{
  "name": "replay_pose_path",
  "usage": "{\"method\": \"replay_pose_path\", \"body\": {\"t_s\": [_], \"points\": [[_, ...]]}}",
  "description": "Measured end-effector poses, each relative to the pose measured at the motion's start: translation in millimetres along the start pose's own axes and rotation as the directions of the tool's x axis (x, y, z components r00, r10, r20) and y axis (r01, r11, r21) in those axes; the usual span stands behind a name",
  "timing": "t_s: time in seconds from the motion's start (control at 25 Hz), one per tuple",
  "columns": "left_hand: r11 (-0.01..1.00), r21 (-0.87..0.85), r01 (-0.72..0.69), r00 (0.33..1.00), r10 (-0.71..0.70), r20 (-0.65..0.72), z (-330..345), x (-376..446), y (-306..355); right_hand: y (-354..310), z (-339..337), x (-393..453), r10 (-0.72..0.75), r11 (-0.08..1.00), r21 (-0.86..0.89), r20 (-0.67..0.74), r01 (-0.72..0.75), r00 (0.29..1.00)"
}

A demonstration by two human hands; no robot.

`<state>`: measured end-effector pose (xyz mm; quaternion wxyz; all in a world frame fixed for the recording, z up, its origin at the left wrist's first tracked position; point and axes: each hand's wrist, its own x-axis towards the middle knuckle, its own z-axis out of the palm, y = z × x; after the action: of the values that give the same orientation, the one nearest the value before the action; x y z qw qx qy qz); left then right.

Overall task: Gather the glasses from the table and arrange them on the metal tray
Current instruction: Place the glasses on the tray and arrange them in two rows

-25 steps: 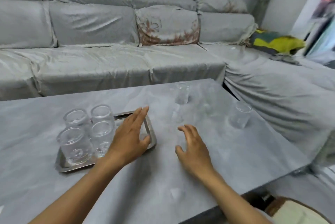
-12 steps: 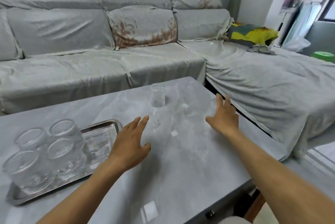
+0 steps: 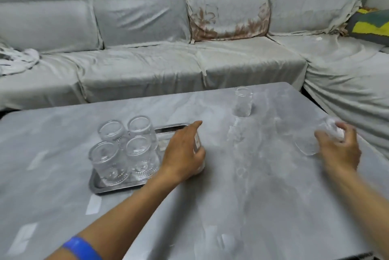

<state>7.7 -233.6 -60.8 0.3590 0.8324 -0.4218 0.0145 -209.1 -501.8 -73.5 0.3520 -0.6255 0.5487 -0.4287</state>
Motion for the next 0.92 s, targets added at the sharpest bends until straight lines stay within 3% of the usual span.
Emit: {"method": "replay_pose_path", "body": {"t_s": [0.08,0.16,0.28,0.36,0.48,0.6,0.76,0.92], "points": [[1.0,-0.005,-0.016,0.996,0.015,-0.088,-20.8,0.4,-8.8,-19.5,20.3,-32.7,0.008,0.99,0.142,0.104,-0.023,0.995],[0.996,-0.081,0.021,0.981,-0.036,-0.191,-47.5,-0.8,-20.5,-41.6,48.7,-65.5,-0.081,0.978,0.206,0.237,0.032,0.968],[0.936,-0.315,0.154,0.888,-0.271,-0.372,-93.6,-0.8,-52.6,-81.4,95.4,-109.8,-0.253,0.954,0.25,0.374,0.165,0.892],[0.834,-0.49,0.253,0.785,-0.473,-0.4,-123.2,-1.9,-87.5,-107.4,125.4,-138.7,-0.373,0.926,0.244,0.465,0.289,0.803],[0.686,-0.598,0.414,0.676,-0.672,-0.302,-149.9,-9.6,-140.6,-128.3,165.8,-169.5,-0.486,0.867,0.197,0.538,0.458,0.688],[0.655,-0.531,0.538,0.704,-0.695,-0.144,-154.1,-19.0,-177.9,-135.2,198.4,-184.9,-0.497,0.836,0.125,0.582,0.534,0.643],[0.543,-0.524,0.656,0.679,-0.727,0.098,-148.3,-18.7,-200.8,-128.0,228.4,-190.3,-0.472,0.815,0.059,0.644,0.576,0.602],[0.55,-0.492,0.675,0.691,-0.705,0.159,-139.0,-18.2,-209.6,-120.2,240.2,-191.4,-0.517,0.772,0.064,0.642,0.632,0.566]]}}
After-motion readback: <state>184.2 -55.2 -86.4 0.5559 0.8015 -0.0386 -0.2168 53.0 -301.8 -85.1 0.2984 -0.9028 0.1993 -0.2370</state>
